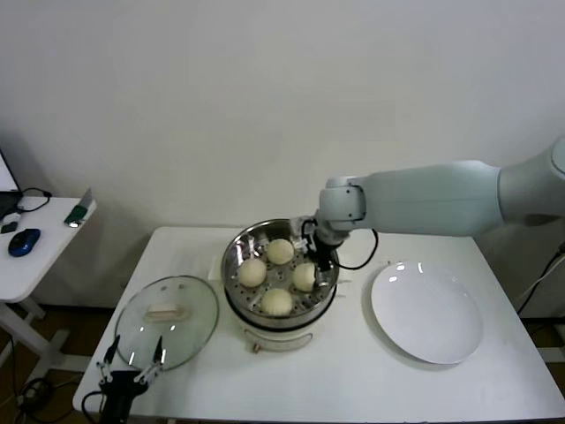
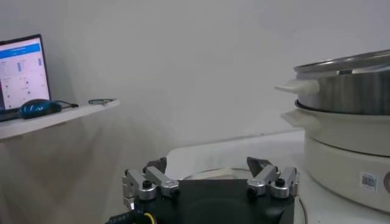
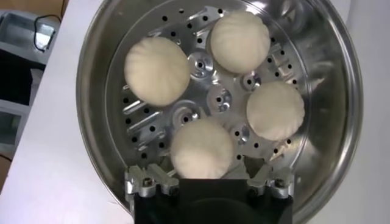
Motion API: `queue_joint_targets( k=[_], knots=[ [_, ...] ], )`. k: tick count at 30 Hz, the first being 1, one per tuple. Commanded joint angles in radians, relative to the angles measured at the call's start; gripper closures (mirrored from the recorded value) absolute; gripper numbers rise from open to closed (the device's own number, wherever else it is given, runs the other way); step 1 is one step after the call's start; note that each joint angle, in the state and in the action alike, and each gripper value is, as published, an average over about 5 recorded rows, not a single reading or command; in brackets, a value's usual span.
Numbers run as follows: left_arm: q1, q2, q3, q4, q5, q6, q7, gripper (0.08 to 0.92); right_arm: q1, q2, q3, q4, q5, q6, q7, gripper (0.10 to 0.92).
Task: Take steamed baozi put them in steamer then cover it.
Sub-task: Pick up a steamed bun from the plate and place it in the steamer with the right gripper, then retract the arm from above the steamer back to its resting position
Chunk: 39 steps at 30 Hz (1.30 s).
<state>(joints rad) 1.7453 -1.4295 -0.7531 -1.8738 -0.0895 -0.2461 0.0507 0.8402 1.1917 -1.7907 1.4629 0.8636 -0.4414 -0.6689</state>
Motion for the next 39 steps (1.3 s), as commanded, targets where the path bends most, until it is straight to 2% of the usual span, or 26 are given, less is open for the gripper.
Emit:
queue_joint_targets(
  k=[1,6,10,13,17,24,28,32,39],
  knots=[
    [0.000,0.001,0.000,-0.004,-0.015,0.011,0.002,0.177,0.051,-0.056,0.054,-0.012,0.015,0.038,-0.044,0.204],
    [0.001,0.008,-0.001,-0.020,-0.045,0.017,0.001,0.177,0.053,-0.201,0.224,-0.005,0.130,0.025,-0.007,0.202],
    [-0.002,0.016,-0.005,-0.036,-0.074,0.008,0.000,0.177,-0.066,-0.348,0.395,0.024,0.177,0.024,0.217,0.203],
    [-0.005,0.024,-0.007,-0.045,-0.086,0.001,-0.002,0.177,-0.254,-0.454,0.586,0.026,0.111,0.074,0.398,0.203],
    [-0.016,0.033,-0.008,-0.051,-0.077,-0.020,-0.023,0.177,-0.553,-0.578,0.899,0.033,0.001,0.145,0.546,0.203],
    [-0.046,0.054,-0.012,-0.054,-0.066,-0.028,-0.037,0.177,-1.093,-0.725,1.427,0.065,-0.147,0.285,0.634,0.203],
    [-0.063,0.068,-0.012,-0.041,-0.027,-0.030,-0.040,0.177,-1.496,-0.733,1.816,0.099,-0.196,0.360,0.615,0.203],
    [-0.076,0.078,-0.010,-0.025,0.033,-0.049,-0.048,0.177,-1.859,-0.668,2.164,0.130,-0.229,0.428,0.576,0.203],
    [-0.080,0.102,-0.022,0.000,0.261,-0.112,-0.134,0.177,-2.259,-0.454,2.431,0.121,-0.312,0.569,0.524,0.203]
  ],
)
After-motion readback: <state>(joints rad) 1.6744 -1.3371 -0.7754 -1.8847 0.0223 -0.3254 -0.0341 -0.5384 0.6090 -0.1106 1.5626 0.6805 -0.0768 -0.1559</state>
